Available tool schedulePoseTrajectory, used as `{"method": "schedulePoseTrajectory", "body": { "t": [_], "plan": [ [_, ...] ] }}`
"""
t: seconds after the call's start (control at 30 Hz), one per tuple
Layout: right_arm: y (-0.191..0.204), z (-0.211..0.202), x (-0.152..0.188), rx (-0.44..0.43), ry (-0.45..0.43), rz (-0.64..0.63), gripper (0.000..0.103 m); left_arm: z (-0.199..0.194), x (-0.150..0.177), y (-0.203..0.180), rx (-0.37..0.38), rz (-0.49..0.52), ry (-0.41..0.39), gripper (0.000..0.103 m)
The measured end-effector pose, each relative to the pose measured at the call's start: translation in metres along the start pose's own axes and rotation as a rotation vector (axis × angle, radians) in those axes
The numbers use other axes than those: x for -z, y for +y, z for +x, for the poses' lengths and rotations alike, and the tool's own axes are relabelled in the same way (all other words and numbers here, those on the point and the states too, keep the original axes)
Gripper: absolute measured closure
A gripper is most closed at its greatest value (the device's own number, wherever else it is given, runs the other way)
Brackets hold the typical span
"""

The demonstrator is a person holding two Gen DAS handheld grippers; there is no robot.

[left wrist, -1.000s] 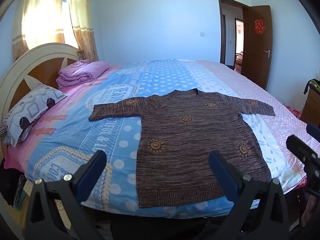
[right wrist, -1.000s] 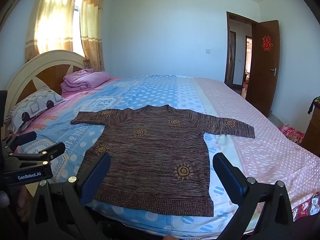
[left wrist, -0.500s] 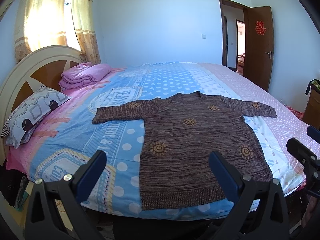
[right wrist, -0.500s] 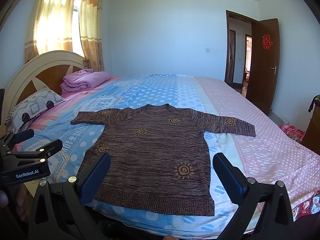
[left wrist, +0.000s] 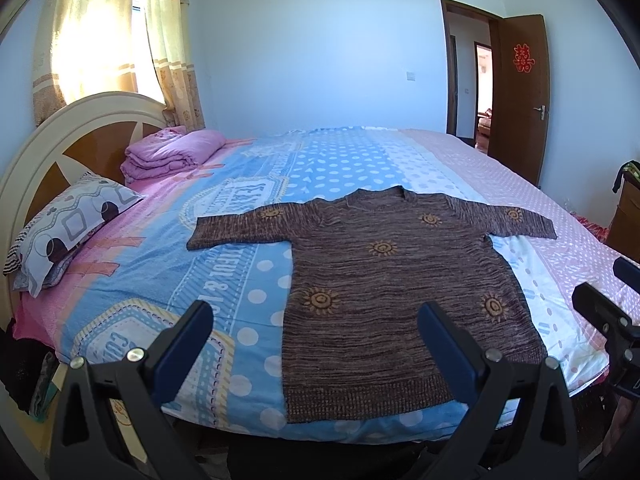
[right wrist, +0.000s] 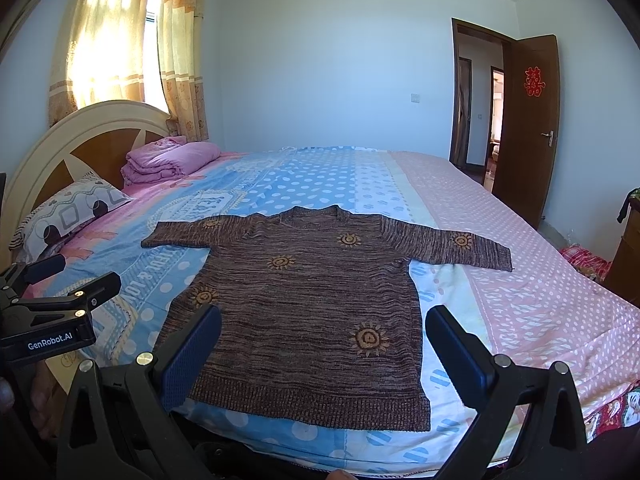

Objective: Fold small clothes

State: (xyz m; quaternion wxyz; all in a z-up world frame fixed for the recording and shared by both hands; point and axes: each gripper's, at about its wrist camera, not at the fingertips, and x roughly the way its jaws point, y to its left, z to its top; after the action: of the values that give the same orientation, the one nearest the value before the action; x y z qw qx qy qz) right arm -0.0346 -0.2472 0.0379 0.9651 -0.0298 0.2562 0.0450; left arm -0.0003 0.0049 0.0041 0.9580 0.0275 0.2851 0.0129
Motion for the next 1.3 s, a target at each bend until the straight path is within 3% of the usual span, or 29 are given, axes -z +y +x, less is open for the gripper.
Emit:
{"method": "schedulePoseTrajectory", "body": {
  "t": [1.3],
  "plan": [
    [0.001,0.010,0.004,-0.028,0.034,0.004,0.001,0.003,0.000,0.001,-0.002,0.002,0.009,0.000]
  ]
}}
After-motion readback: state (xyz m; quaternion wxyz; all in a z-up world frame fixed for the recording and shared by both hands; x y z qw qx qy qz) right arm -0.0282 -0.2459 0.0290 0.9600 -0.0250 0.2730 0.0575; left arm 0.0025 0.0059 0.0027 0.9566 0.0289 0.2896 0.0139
